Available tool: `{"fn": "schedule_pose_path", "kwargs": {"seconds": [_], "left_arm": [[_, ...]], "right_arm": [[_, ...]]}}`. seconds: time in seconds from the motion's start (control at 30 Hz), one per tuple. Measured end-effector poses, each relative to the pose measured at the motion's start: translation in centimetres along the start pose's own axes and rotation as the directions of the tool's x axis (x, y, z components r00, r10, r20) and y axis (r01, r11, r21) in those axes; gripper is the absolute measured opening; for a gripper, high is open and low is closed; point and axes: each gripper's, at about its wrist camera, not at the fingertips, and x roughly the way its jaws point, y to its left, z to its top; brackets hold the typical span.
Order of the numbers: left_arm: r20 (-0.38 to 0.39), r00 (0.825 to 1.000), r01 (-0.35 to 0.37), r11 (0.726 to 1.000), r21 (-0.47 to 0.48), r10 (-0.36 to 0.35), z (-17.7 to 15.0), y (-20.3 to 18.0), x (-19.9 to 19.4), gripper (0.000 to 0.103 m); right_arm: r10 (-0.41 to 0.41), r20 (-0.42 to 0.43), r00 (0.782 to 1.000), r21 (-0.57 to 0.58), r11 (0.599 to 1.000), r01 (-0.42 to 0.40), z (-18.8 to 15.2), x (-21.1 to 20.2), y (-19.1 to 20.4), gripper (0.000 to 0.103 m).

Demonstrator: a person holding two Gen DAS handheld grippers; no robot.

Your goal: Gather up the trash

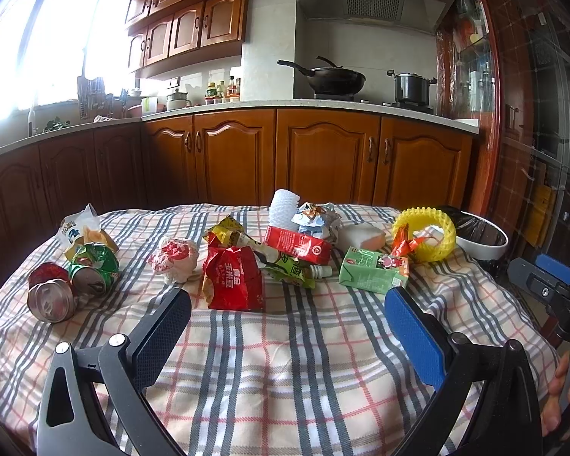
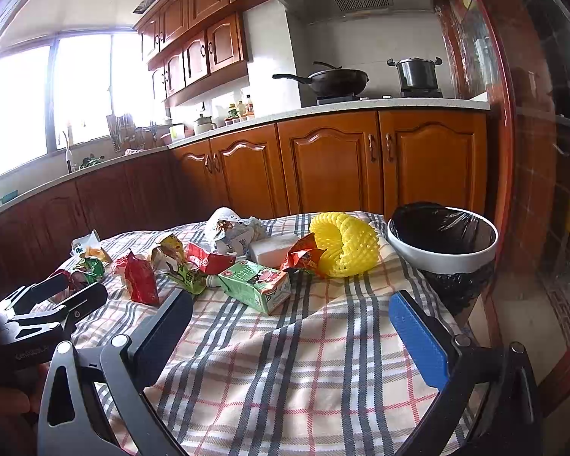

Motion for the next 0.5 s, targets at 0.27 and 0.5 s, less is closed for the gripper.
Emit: {"fn": "schedule_pose_path", "kwargs": {"seconds": [0.27,0.5], "left_arm": [[-0.006,1.0,-0.001,1.0,-0.003,0.001,0.01,0.03,0.14,0.102],[-0.009,1.0,0.0,1.0,-0.003,0.0,0.04,0.03,0.28,0.102]], "right_arm": [[0.003,-0.005,1.0,0.003,1.0,-0.003,0.05,0.05,0.08,0.103],[0.005,-0.004,1.0,0.004,1.0,-0.005,0.05,0.08,0.03,0.103]]}}
